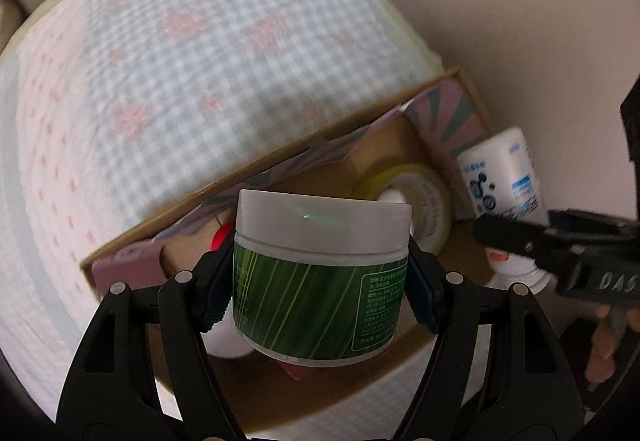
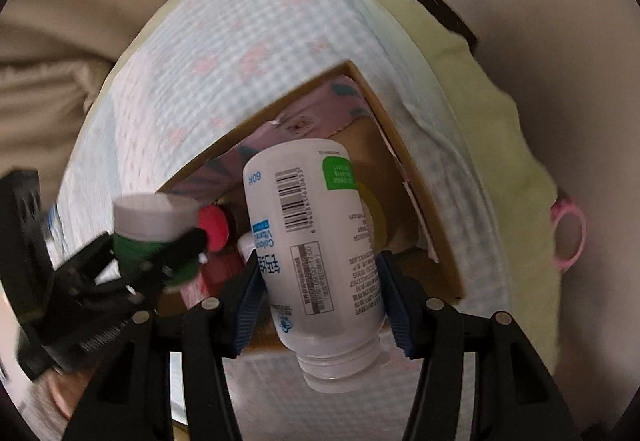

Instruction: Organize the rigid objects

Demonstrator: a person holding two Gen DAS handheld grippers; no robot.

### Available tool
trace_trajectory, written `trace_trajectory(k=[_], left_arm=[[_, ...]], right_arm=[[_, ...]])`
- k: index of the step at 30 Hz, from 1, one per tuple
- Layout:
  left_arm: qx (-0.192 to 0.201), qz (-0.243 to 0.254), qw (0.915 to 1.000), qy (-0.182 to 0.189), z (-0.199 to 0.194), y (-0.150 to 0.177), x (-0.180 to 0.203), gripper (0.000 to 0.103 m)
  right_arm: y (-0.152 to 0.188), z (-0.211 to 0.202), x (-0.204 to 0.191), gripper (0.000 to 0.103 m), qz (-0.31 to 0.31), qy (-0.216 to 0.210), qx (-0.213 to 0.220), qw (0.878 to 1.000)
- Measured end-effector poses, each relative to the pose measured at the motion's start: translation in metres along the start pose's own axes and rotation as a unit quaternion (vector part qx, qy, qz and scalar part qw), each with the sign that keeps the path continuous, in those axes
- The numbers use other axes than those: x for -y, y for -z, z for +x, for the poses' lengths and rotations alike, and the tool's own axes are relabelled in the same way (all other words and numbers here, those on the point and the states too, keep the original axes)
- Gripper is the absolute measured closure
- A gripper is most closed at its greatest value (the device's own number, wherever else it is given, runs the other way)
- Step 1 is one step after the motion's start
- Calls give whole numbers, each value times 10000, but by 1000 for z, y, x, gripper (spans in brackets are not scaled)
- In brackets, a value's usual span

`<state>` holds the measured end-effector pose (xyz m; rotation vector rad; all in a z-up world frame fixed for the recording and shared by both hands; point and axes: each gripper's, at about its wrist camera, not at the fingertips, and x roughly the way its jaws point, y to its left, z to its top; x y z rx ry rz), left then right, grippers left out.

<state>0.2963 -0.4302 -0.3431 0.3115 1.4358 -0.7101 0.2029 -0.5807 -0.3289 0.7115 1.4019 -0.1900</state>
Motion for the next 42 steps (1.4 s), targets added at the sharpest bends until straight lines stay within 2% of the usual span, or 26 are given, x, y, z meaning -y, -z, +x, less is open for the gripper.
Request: trace_trajectory(k=[6, 8, 9, 11, 12, 20, 33, 40, 42], left_arm=[[-176, 264, 9993, -185, 8, -5, -2, 33], [-166, 203, 9995, -183, 3, -8, -4, 20], [-149, 178, 9995, -195, -1, -9, -5, 1], [-32, 133, 9997, -222, -11, -8, -7, 0], [0, 115, 9997, -221, -16, -5, -10, 0], [223, -267, 9990, -289, -52, 26, -26, 0], [823, -566, 9942, -393, -122, 59, -20, 0], [1358, -841, 9862, -445, -196, 103, -30, 0], [1559, -971, 9825, -303, -222, 121, -36, 0]], right_arm=[[-11, 18, 6, 51, 392, -252, -179, 9988], [-16, 19, 4, 51, 327, -183, -113, 9992], [-18, 18, 1, 50, 241, -143, 9, 9996], [-20, 13, -5, 26, 51, -146, 209, 9997], [-20, 9, -8, 0, -29, -73, 230, 9997], [0, -14, -10, 0, -261, 304, 570, 9976], [26, -43, -29, 0, -620, 361, 870, 9936], [55, -89, -59, 0, -855, 364, 1231, 9880], [69, -109, -73, 0, -940, 351, 1420, 9848]])
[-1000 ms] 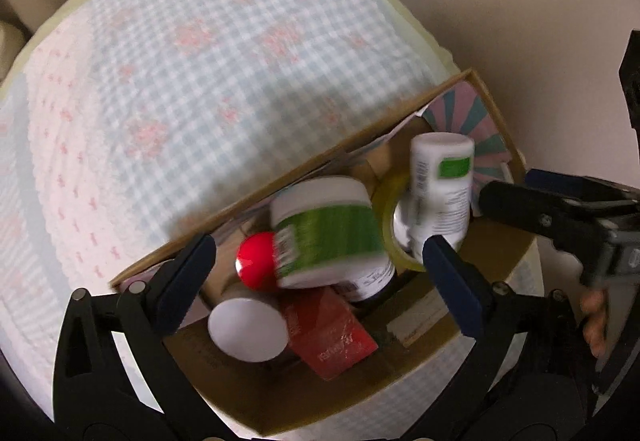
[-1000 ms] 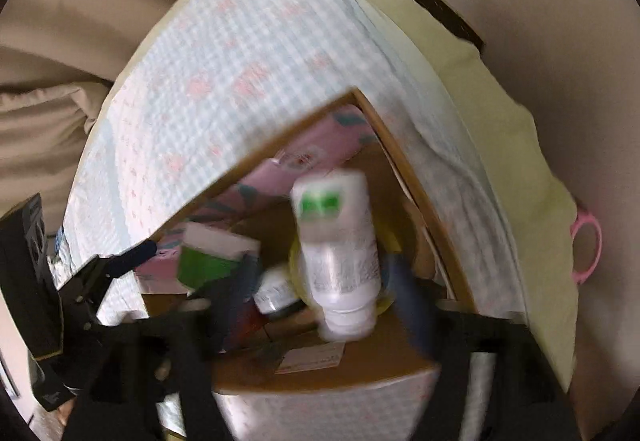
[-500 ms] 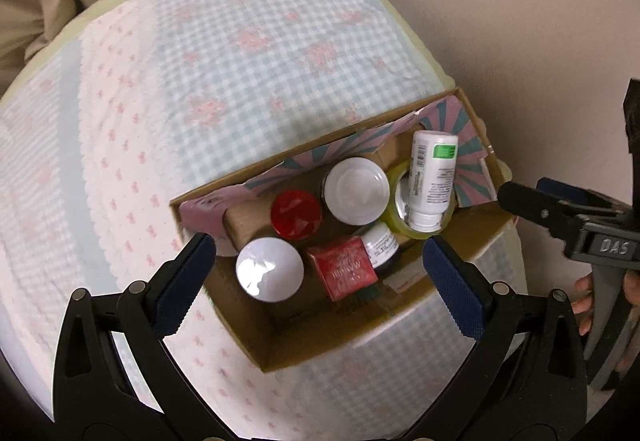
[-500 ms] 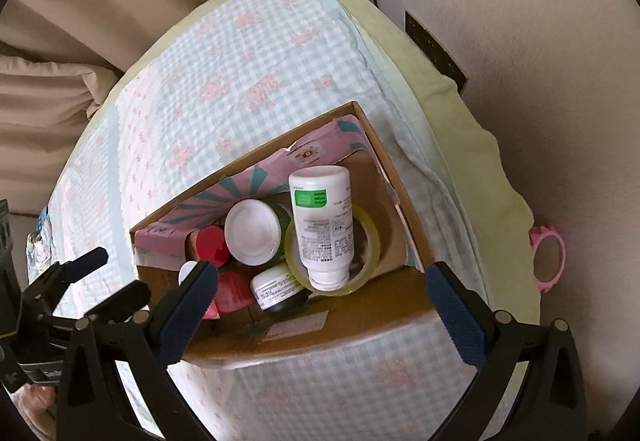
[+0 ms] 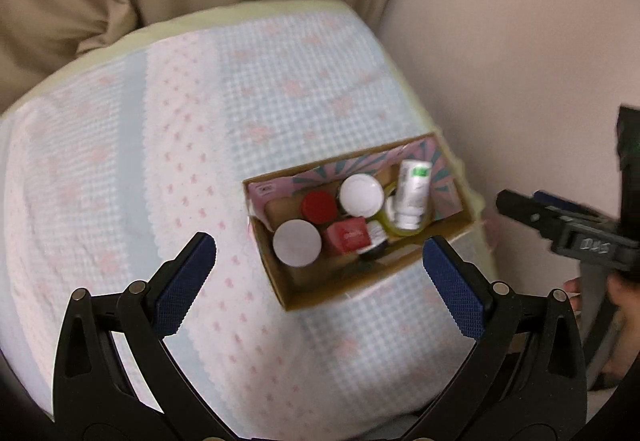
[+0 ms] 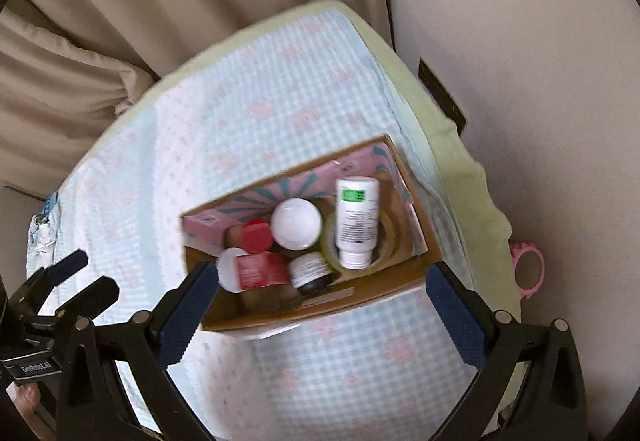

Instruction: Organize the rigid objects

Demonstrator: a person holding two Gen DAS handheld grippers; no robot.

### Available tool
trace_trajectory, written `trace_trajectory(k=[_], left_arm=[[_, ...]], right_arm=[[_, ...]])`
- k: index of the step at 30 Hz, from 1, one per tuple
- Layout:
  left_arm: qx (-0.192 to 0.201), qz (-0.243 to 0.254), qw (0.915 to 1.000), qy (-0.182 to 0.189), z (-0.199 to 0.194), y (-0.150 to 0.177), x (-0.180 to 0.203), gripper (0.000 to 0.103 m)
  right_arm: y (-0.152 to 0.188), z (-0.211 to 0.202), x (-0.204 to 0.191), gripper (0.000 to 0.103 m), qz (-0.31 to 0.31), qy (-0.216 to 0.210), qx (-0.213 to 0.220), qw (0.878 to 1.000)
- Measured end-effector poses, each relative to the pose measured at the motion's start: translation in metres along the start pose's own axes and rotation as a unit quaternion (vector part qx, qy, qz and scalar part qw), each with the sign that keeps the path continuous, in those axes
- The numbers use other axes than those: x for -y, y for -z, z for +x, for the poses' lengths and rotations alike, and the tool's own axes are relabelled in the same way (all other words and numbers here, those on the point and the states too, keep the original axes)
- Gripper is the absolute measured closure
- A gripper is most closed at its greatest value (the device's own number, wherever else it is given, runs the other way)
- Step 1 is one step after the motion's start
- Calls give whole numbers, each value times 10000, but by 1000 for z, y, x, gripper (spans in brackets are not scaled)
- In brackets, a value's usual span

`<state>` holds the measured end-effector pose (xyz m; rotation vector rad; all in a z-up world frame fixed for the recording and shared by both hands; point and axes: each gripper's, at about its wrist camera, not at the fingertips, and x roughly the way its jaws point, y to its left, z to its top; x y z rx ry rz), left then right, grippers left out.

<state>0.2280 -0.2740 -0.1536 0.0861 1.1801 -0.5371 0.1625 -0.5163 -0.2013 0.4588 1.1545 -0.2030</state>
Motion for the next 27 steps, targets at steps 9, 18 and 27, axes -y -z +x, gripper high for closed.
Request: trace_trajectory(k=[9, 18, 27], left_arm=[[1017, -484, 9926, -450, -141, 57, -54, 0], [1876, -619, 9719, -1278, -230, 127, -81, 0], [2314, -797, 9605, -1323, -266, 164, -102, 0]], right_arm=[[36, -105, -89, 0, -915, -64, 927, 9915], [107, -176, -168, 0, -1712, -221, 1706, 9701], [147, -189, -191, 0, -1766, -109, 2034, 9630]])
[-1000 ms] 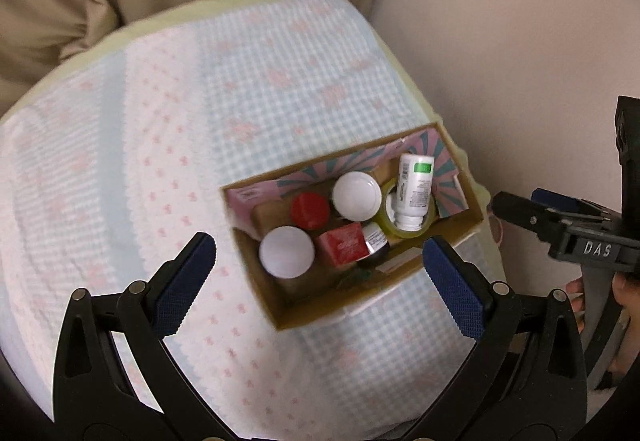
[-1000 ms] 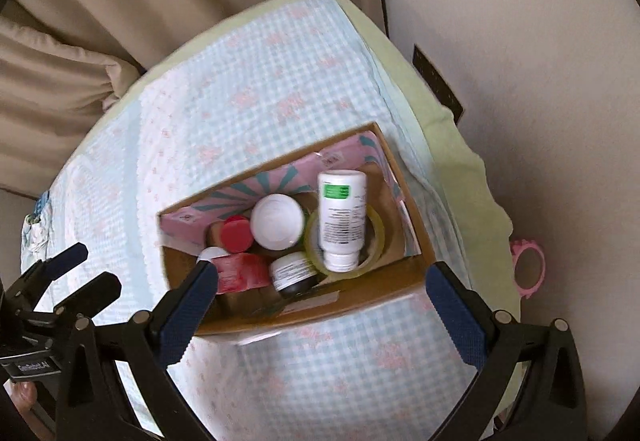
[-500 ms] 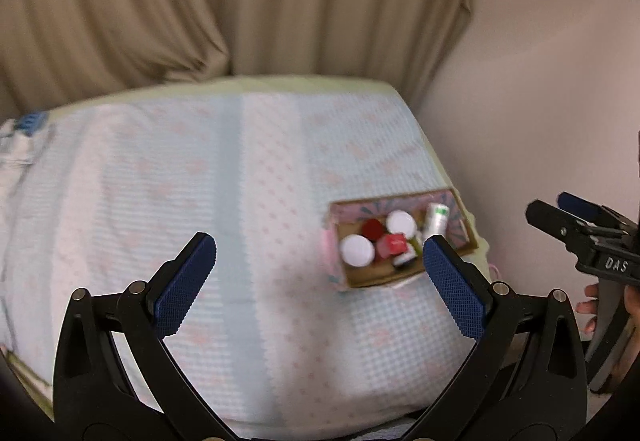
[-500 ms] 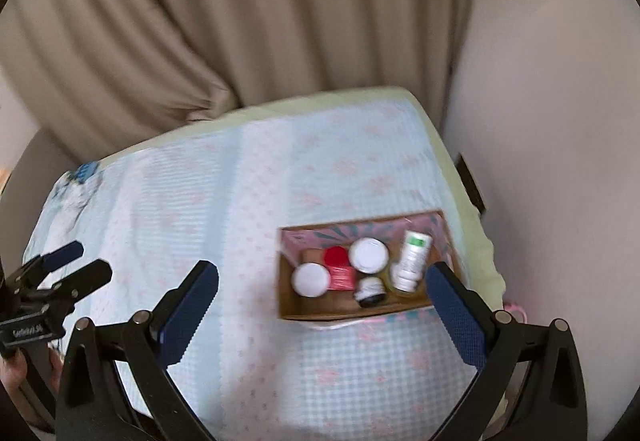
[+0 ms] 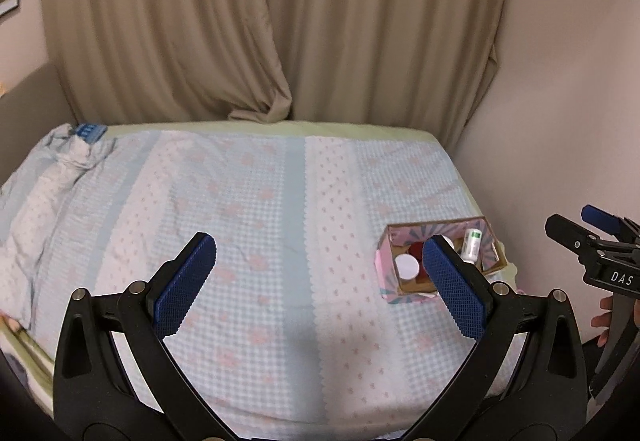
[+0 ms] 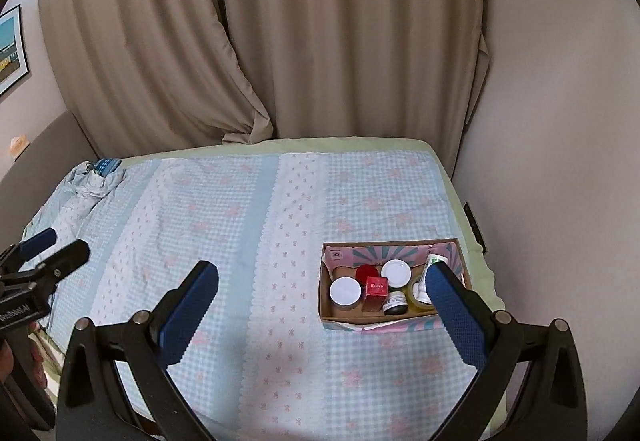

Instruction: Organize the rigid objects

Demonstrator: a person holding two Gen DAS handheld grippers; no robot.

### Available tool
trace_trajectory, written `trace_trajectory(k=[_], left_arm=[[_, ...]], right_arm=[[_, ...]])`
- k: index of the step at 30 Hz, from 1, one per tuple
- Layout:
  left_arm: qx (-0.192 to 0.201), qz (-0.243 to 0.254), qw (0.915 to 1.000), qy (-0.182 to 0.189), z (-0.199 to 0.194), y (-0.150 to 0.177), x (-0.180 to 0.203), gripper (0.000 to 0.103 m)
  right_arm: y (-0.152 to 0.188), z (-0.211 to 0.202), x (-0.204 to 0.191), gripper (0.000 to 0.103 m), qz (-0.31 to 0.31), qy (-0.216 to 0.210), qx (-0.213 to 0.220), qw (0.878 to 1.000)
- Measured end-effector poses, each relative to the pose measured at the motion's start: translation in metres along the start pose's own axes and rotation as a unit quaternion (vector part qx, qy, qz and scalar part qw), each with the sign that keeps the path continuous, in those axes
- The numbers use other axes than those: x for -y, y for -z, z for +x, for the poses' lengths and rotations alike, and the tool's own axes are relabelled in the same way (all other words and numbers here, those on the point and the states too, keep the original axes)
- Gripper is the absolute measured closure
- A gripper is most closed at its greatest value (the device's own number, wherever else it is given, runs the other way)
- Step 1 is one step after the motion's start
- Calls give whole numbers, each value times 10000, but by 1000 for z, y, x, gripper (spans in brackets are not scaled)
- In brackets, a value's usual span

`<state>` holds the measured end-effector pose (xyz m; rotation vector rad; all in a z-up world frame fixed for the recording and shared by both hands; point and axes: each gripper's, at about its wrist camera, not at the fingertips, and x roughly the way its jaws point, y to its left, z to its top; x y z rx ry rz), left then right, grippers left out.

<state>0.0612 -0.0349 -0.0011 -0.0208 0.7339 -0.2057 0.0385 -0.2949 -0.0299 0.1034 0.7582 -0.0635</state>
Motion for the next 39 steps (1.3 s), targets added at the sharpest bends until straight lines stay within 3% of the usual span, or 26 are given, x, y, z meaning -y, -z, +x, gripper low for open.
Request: trace_trajectory(k=[16, 39], left_arm=[[199, 32, 9998, -1, -17, 5, -8, 0], [129, -42, 9999, -54, -9, 2, -7, 0]], right_arm=[[0, -14, -17, 0, -57, 167, 226, 9996], [-1, -9, -15, 0, -19, 146, 239, 9996]])
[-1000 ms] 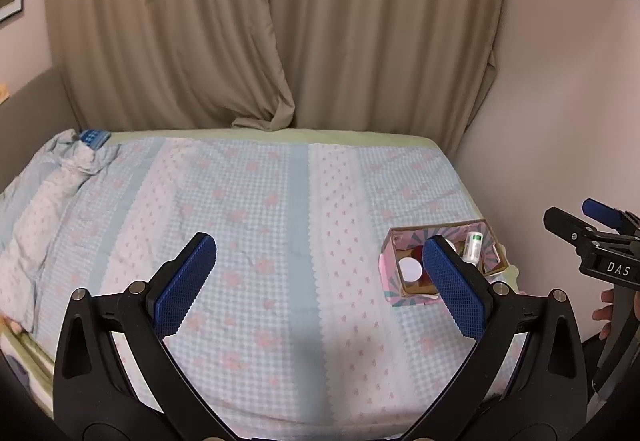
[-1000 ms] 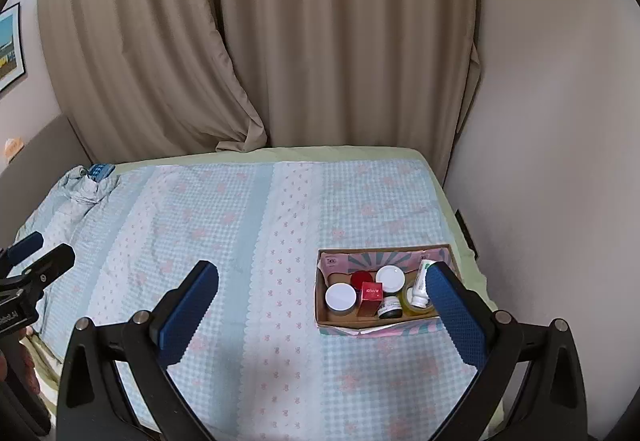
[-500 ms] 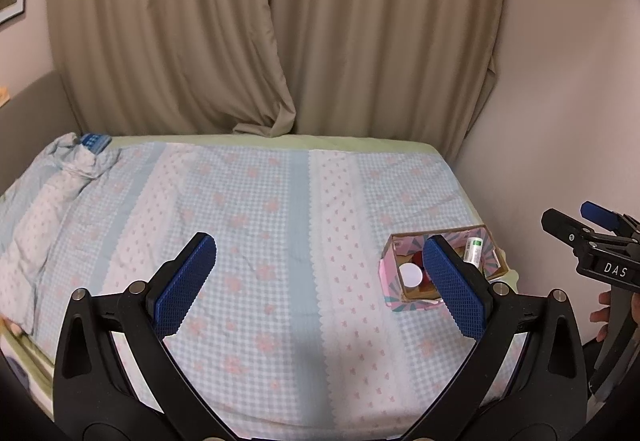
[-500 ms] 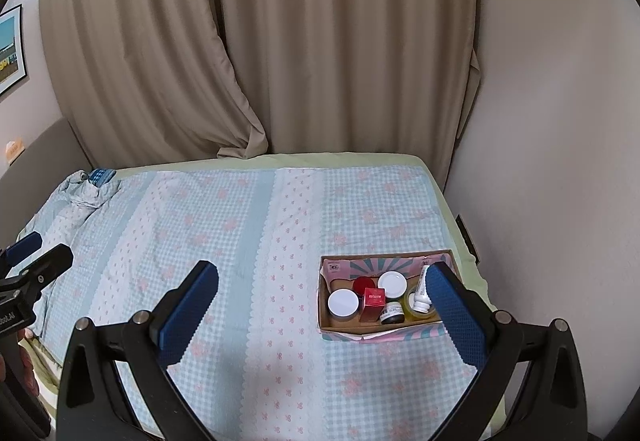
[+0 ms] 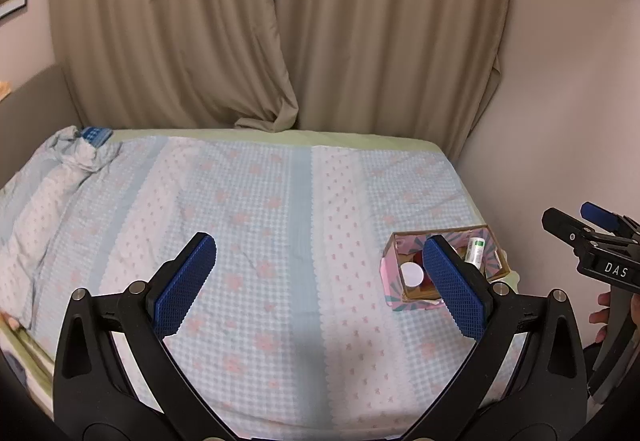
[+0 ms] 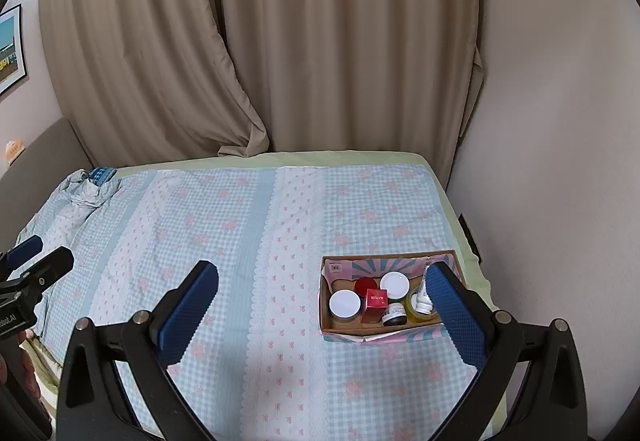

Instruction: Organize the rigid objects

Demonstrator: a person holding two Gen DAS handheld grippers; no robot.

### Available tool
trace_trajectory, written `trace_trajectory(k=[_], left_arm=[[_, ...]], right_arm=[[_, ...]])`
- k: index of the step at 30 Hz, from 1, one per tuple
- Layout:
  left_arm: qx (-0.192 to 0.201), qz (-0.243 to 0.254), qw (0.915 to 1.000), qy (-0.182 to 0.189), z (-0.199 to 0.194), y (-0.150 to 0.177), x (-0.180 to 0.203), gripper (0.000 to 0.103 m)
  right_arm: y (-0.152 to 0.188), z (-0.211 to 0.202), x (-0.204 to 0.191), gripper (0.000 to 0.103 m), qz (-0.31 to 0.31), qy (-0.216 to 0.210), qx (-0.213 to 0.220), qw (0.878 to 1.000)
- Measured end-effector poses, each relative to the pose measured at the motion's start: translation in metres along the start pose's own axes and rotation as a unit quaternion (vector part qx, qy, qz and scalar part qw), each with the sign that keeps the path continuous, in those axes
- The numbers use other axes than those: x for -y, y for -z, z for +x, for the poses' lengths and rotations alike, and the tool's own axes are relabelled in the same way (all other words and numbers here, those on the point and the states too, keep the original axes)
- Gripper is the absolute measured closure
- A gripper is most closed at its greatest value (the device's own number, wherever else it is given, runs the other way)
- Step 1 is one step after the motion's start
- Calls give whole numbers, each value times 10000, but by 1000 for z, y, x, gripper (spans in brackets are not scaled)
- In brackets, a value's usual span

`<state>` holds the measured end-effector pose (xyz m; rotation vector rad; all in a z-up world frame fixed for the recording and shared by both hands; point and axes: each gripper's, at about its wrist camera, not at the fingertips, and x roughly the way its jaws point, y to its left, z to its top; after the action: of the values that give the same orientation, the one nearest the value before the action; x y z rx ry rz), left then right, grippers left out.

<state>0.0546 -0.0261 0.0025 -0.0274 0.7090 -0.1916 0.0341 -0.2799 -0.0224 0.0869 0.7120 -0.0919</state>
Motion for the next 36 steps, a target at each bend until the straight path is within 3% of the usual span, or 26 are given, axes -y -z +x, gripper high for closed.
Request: trace_trajectory(k=[24, 36], left_arm=[[138, 17, 9999, -19, 6, -4, 0, 0], [374, 29, 9990, -245, 5, -4, 2, 0]], right_arm=[[-3, 3, -3, 0, -13, -1, 4, 10000], [-4, 5, -7, 0, -16, 10, 10, 10000]])
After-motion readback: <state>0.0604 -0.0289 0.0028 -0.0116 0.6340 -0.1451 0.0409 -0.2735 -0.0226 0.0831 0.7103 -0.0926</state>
